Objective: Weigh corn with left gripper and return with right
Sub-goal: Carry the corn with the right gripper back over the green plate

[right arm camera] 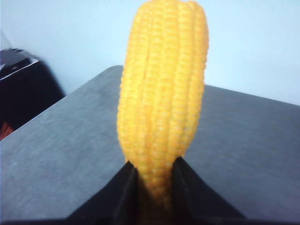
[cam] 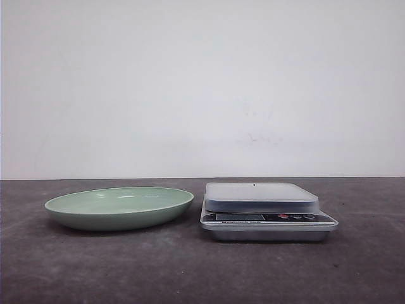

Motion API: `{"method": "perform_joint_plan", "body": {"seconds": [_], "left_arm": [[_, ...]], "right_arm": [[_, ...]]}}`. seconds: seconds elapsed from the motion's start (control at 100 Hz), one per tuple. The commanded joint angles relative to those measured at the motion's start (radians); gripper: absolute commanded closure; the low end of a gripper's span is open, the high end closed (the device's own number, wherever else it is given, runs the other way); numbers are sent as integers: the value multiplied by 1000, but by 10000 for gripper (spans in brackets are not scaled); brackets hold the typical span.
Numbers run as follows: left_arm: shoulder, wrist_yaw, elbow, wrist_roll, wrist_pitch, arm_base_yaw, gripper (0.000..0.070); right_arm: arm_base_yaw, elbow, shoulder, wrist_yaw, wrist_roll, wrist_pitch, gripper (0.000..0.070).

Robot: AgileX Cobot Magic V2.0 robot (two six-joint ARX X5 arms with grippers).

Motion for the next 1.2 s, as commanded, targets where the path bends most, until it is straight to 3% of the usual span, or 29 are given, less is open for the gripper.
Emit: {"method": "perform_joint_plan", "body": {"seconds": [0.0, 0.43, 0.85, 0.9, 1.03, 1.19], "left_arm": [[-1, -2, 14, 12, 11, -1, 111], [-1, -18, 14, 12, 9, -1, 111], [-1, -28, 14, 12, 8, -1, 111], [-1, -28, 14, 12, 8, -1, 111], [-1, -28, 14, 12, 8, -1, 111], [-1, -28, 14, 12, 8, -1, 111]], "right_arm": [[18, 43, 96, 4, 20, -13, 700], [35, 64, 475, 23, 107, -16, 700], [36, 64, 632, 19, 149, -39, 700], [36, 64, 637, 18, 153, -45, 656], [37, 64, 644, 16, 153, -45, 429], [41, 65, 644, 17, 153, -38, 362]]}}
